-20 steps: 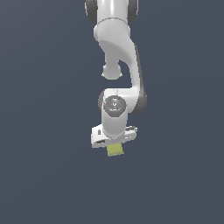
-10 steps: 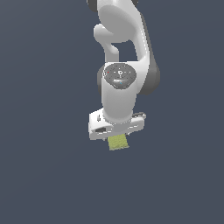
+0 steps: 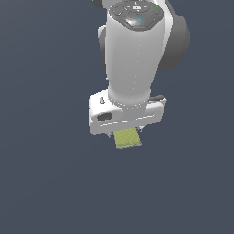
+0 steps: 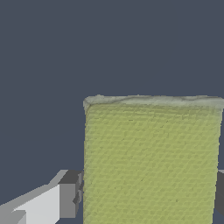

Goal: Pick up the object and move it to a goal position.

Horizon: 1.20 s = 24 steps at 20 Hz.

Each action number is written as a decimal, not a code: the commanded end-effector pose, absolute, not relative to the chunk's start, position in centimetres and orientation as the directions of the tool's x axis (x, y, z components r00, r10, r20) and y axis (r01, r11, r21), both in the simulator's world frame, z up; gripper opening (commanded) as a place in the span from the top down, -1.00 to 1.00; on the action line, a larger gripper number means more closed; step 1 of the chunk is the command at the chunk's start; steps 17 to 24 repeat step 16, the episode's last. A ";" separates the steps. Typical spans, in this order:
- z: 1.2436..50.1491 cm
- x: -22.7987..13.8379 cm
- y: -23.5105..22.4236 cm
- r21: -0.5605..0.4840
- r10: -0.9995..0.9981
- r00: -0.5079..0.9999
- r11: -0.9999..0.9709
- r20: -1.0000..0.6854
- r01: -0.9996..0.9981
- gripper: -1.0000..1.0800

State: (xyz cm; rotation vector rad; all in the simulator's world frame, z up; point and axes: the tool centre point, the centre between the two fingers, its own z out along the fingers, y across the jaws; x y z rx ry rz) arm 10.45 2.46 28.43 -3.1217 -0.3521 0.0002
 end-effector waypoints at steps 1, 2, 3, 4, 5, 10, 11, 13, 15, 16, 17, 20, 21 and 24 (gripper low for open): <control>30.3 10.7 2.6 0.000 0.223 0.975 -0.975 0.000 0.223 1.00; 30.9 10.8 2.6 0.000 0.223 0.975 -0.975 0.000 0.223 1.00; 31.4 10.9 2.7 0.000 0.223 0.975 -0.975 0.000 0.223 1.00; 31.9 11.0 2.7 0.000 0.223 0.975 -0.975 0.000 0.223 1.00; 32.3 11.1 2.7 0.000 0.223 0.975 -0.975 0.000 0.223 1.00; 33.7 11.4 2.9 0.000 0.223 0.975 -0.975 0.000 0.223 1.00; 33.8 11.4 2.9 0.000 0.223 0.975 -0.975 0.000 0.223 1.00; 34.0 11.5 2.9 0.000 0.223 0.975 -0.975 0.000 0.223 1.00; 34.1 11.5 2.9 0.000 0.223 0.975 -0.975 0.000 0.223 1.00; 34.1 11.5 2.9 0.000 0.223 0.975 -0.975 0.000 0.223 1.00; 34.1 11.5 2.9 0.000 0.223 0.975 -0.975 0.000 0.223 1.00; 34.1 11.5 2.9 0.000 0.223 0.975 -0.975 0.000 0.223 1.00; 34.1 11.5 2.9 0.000 0.223 0.975 -0.975 0.000 0.223 1.00; 34.1 11.5 2.9 0.000 0.223 0.975 -0.975 0.000 0.223 1.00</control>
